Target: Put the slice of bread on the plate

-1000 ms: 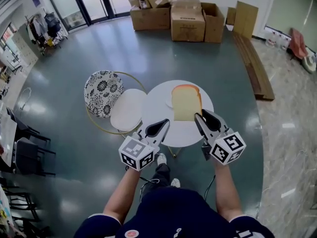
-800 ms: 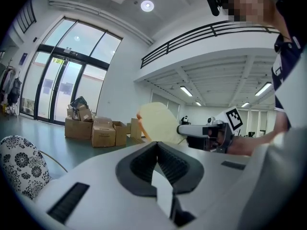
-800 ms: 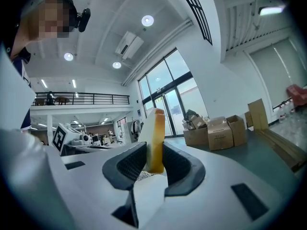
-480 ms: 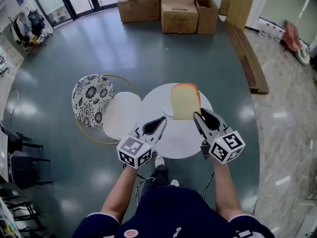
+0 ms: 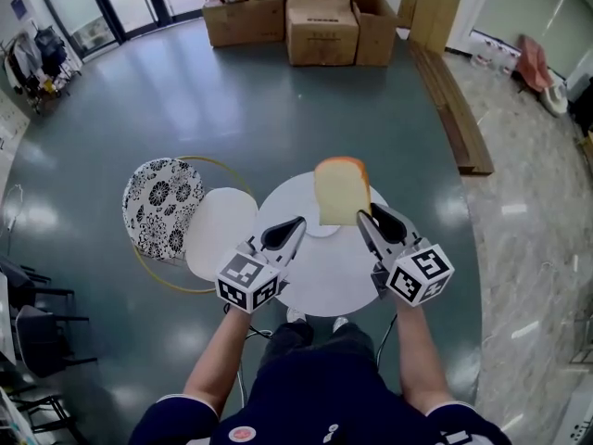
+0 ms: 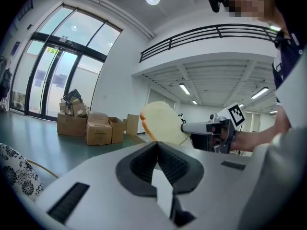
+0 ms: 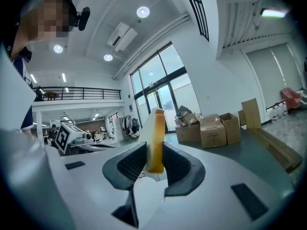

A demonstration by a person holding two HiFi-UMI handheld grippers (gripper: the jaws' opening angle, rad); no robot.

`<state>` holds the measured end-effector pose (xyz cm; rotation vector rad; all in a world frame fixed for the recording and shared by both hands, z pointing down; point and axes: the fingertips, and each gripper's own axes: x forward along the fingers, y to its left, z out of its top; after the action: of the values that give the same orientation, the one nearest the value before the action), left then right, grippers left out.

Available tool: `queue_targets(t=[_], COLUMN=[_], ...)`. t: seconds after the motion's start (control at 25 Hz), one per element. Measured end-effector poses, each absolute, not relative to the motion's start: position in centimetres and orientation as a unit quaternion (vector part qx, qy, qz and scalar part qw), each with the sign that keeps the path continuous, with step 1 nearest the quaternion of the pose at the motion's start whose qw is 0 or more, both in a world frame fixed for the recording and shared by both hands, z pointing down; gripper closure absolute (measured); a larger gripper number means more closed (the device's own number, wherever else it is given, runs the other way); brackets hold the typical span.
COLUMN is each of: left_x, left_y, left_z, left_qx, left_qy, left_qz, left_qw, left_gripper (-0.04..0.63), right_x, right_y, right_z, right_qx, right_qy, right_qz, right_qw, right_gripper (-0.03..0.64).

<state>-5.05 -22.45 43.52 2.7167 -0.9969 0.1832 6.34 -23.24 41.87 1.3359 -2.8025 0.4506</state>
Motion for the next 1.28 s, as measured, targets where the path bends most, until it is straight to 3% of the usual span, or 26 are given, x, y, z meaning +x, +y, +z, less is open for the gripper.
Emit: queue_targets(t=[0.52, 1.28], left_x=[-1.0, -2.8], left_y=[-25.3, -25.6], left_z=[44.5, 54.0], left_qx=[0.899, 0.861], left_qy=[-0.407, -0.450], left_qz=[0.082, 0.132], left_qw=[0.137, 0.195], left_gripper=[0.589, 0.589], right_x=[10.1, 6.4], right_y=[-28.8, -31.0], right_z=[43.0, 59.1], right_qx=[0.361, 0.328], right_qy=[-0.919, -0.900], right_qz=[0.157, 0.259], right_qw=[0.006, 0.129], right_gripper=[0.508, 0.508])
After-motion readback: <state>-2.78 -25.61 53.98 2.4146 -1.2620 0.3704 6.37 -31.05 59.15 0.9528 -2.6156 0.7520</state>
